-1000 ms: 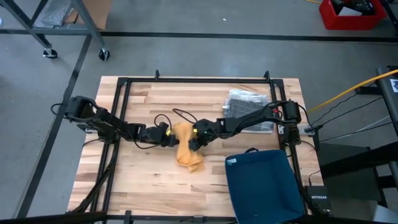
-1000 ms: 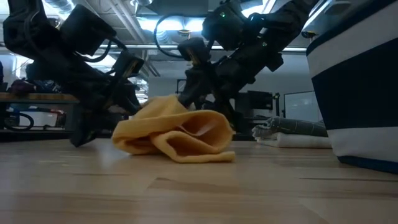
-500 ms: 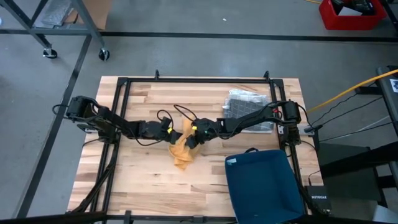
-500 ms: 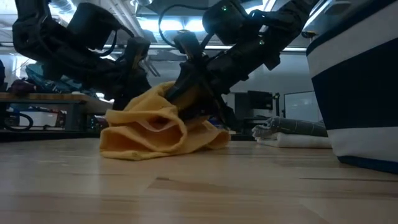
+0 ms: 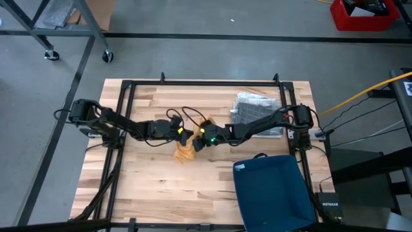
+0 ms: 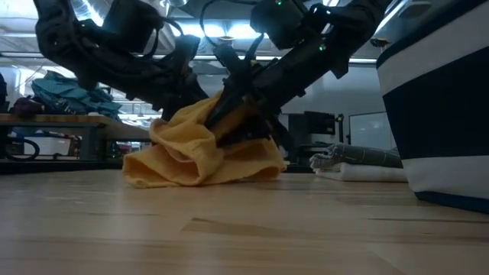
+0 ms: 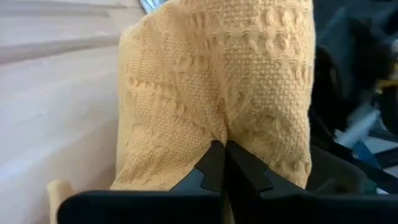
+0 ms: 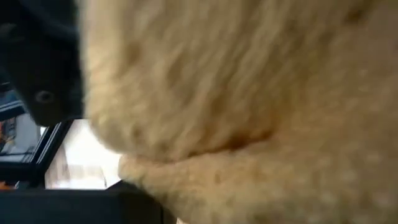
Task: Fold towel
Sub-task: Stack the yellow towel on top of the gray towel
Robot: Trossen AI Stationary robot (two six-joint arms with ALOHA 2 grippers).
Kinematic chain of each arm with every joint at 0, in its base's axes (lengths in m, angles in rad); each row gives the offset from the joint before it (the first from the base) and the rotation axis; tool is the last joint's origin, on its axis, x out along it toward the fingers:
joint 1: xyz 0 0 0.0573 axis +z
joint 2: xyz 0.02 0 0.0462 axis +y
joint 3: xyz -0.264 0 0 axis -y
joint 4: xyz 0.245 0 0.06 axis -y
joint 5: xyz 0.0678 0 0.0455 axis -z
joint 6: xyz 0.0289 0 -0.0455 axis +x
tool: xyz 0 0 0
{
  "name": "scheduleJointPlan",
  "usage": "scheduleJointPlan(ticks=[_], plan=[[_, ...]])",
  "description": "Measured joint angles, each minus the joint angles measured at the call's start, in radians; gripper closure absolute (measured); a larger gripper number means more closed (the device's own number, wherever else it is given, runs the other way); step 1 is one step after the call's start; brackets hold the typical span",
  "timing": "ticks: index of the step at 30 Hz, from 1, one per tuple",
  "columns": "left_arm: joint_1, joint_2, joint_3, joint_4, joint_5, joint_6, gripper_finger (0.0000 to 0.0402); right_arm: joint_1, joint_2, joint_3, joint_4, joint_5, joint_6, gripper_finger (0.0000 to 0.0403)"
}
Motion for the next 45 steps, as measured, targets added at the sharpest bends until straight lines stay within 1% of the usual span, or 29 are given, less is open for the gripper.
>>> scheduleJointPlan(ticks=[6,12,15,17,22,27,31,36,39,45], plan=[[0.049,0.000,0.040,-0.007,0.031,0.018,0.0399,0.008,-0.055,0.000,-0.076,0.098,-0.012,0.0237],[0.079,0.001,0.121,-0.017,0.047,0.112,0.0400,0.010,-0.112,0.000,-0.110,0.165,0.007,0.0237],[0.100,0.002,0.175,-0.076,0.055,0.144,0.0400,0.020,-0.144,0.000,-0.159,0.226,0.017,0.0237],[0.110,0.003,0.210,-0.115,0.064,0.168,0.0400,0.029,-0.166,0.000,-0.202,0.255,0.036,0.0237],[0.117,0.040,0.297,-0.127,0.073,0.254,0.0400,0.047,-0.230,0.002,-0.321,0.340,0.069,0.0237],[0.123,0.119,0.394,-0.126,0.100,0.260,0.0400,0.071,-0.310,0.002,-0.515,0.410,0.117,0.0237],[0.138,0.204,0.499,-0.129,0.143,0.258,0.0400,0.094,-0.372,0.002,-0.690,0.474,0.194,0.0237],[0.140,0.305,0.645,-0.130,0.196,0.256,0.0400,0.132,-0.453,0.002,-0.893,0.524,0.306,0.0237],[0.139,0.358,0.738,-0.135,0.236,0.241,0.0400,0.173,-0.498,0.002,-0.988,0.564,0.409,0.0237],[0.129,0.446,0.932,-0.158,0.321,0.247,0.0399,0.287,-0.559,0.002,-1.123,0.674,0.662,0.0238]])
